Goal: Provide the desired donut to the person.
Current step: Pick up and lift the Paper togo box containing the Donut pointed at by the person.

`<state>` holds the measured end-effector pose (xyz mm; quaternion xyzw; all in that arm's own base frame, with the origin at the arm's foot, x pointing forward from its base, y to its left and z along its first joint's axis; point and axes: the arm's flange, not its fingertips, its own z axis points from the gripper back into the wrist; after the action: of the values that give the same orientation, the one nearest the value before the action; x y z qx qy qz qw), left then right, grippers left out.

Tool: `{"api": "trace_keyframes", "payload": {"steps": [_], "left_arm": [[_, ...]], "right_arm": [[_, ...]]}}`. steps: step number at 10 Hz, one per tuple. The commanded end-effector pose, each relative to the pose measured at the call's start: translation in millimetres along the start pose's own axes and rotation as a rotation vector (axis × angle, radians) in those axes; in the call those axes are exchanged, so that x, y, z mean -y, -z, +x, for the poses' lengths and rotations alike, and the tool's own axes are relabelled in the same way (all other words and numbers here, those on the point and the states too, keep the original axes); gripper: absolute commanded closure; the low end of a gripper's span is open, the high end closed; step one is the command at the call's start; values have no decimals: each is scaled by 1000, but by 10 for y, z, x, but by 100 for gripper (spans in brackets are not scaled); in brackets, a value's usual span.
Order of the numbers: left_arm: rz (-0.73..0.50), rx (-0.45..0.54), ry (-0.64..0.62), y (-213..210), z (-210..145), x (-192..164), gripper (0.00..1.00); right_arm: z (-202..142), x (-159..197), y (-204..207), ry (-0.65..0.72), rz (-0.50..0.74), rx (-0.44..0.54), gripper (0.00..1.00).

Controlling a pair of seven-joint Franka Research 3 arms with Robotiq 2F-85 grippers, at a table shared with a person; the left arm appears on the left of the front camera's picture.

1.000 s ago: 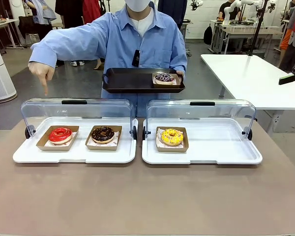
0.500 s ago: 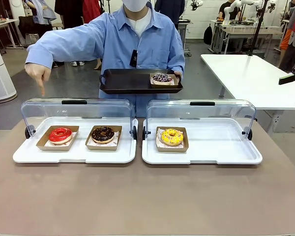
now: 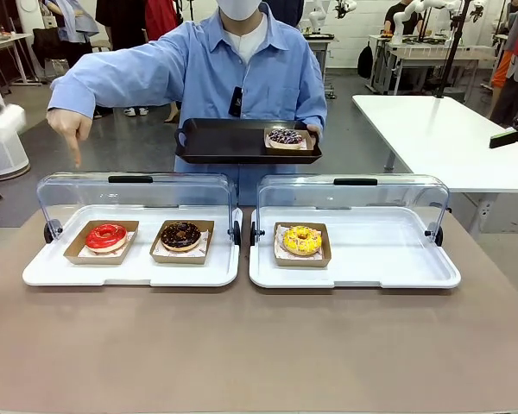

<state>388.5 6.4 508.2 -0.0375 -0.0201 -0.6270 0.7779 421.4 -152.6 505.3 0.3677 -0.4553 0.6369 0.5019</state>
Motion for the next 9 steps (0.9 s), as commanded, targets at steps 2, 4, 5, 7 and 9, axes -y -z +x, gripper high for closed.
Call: {"api": "trace_keyframes", "payload": {"steps": [2,4,5,7,9], "left_arm": [[113,-87,107,661,252,-194,0],[229,-61,176,954,425,-171,0],[259,-57,209,1070,468,-140,0],[225,-23,236,1173,492,-88,0],[239,-42,211,1127,559,-109,0]], "right_arm": [[18,-8,20,13,-8,-10,0],[18,-8,20,13,-8,-10,0],[18,-8,20,13,-8,-10,0],[18,-8,20,13,-8,-10,0],[18,-8,20,13,-8,-10,0]]}}
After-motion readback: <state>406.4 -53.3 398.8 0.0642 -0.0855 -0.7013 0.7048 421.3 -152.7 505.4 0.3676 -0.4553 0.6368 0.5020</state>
